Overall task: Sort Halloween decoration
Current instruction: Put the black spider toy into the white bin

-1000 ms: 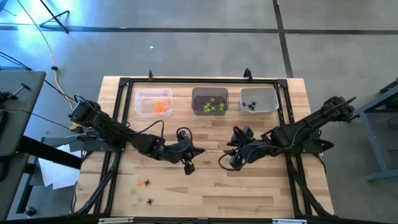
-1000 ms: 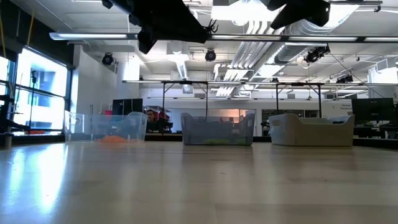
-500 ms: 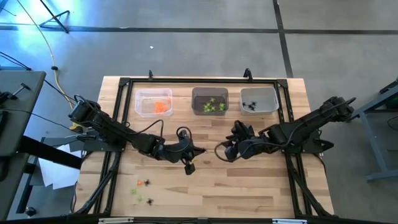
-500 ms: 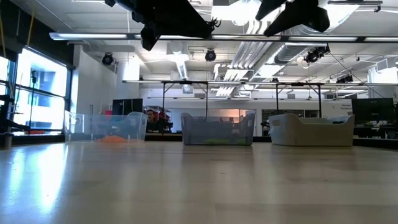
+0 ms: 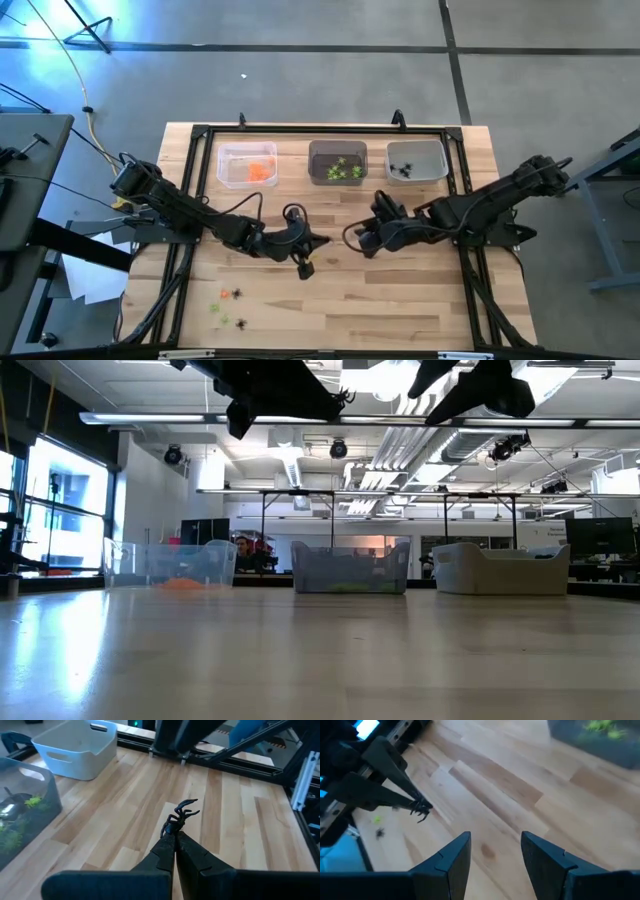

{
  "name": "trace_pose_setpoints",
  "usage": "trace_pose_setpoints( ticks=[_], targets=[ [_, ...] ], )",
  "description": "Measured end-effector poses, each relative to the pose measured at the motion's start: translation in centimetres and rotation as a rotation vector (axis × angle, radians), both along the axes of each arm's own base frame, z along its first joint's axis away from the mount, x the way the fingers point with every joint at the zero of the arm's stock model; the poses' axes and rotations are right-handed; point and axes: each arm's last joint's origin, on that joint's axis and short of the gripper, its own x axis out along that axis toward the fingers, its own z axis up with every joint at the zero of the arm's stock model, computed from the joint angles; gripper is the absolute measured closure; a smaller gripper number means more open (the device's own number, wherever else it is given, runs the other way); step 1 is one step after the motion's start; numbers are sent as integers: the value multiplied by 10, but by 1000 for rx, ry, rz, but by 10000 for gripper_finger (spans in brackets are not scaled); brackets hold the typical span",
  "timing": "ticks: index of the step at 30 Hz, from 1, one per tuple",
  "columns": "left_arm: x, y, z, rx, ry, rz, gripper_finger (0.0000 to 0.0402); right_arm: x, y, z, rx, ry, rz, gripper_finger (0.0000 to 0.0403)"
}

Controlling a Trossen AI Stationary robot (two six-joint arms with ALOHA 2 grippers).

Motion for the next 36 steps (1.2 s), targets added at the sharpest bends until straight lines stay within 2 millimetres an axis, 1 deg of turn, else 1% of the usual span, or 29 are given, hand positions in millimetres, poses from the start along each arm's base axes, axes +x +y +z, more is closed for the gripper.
trace_pose_setpoints(
  ticks=[2, 4, 8, 11, 14, 20, 24, 29, 31, 33, 36],
  targets=[
    [0, 1, 0, 10, -4, 10, 401, 2, 0, 1, 10, -10, 18, 231],
    [1, 1, 1, 9, -11, 14, 401, 5, 1, 4, -21, -42, 64, 231],
    [2, 2, 2, 3, -27, 15, 401, 14, 5, 14, -40, -147, 215, 231],
    [2, 2, 3, 3, -28, 14, 401, 25, 7, 16, -26, -210, 317, 231],
    [2, 2, 3, 1, -30, 14, 401, 36, 6, 10, -13, -223, 333, 231],
    [2, 1, 4, 2, -44, 9, 401, 47, 2, -6, -29, -171, 326, 231],
    [2, 1, 4, 2, -44, 9, 401, 54, -1, -8, -32, -196, 337, 231],
    [3, 1, 5, 15, -45, 4, 401, 56, -5, -8, -28, -203, 328, 232],
    [3, 1, 5, 16, -45, 3, 401, 56, -5, -8, -27, -203, 329, 239],
    [3, 1, 5, 16, -45, 3, 401, 56, -5, -8, -28, -203, 329, 257],
    [3, 1, 5, 16, -45, 3, 401, 56, -5, -8, -26, -203, 331, 302]
  ],
)
